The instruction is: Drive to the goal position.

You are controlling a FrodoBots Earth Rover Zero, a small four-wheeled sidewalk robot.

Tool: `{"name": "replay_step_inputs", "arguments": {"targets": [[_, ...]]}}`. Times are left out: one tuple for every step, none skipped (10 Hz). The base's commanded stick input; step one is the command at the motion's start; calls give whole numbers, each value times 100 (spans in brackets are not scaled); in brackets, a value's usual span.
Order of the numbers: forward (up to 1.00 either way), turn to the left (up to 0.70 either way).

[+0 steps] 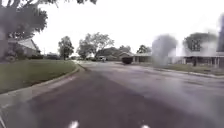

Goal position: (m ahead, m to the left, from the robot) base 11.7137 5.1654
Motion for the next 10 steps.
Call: {"name": "replay_step_inputs", "arguments": {"targets": [[50,0],[50,0],[50,0],[50,0],[50,0],[50,0],[50,0],[50,0],[50,0],[50,0]]}}
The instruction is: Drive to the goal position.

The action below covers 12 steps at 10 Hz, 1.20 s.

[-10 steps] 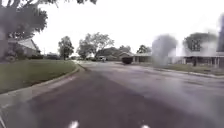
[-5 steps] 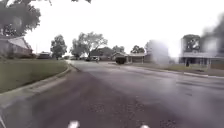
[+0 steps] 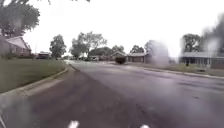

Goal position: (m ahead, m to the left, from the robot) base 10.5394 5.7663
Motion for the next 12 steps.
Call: {"name": "replay_step_inputs", "arguments": {"targets": [[50,0],[50,0],[50,0],[50,0],[50,0],[50,0],[50,0],[50,0],[50,0],[50,0],[50,32],[50,35]]}}
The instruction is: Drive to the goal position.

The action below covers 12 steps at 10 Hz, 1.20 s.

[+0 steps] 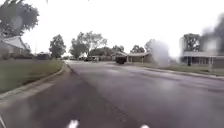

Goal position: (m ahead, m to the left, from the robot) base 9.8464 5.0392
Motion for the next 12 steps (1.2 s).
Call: {"name": "replay_step_inputs", "arguments": {"targets": [[50,0],[50,0],[50,0],[50,0],[50,0],[50,0],[50,0],[50,0],[50,0],[50,0],[50,0],[50,0]]}}
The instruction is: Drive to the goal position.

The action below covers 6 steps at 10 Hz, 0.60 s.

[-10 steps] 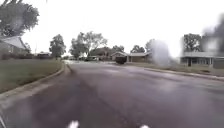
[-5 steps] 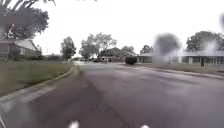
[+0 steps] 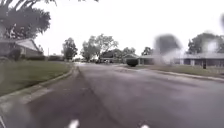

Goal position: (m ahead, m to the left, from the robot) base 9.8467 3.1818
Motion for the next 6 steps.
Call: {"name": "replay_step_inputs", "arguments": {"targets": [[50,0],[50,0],[50,0],[50,0],[50,0],[50,0]]}}
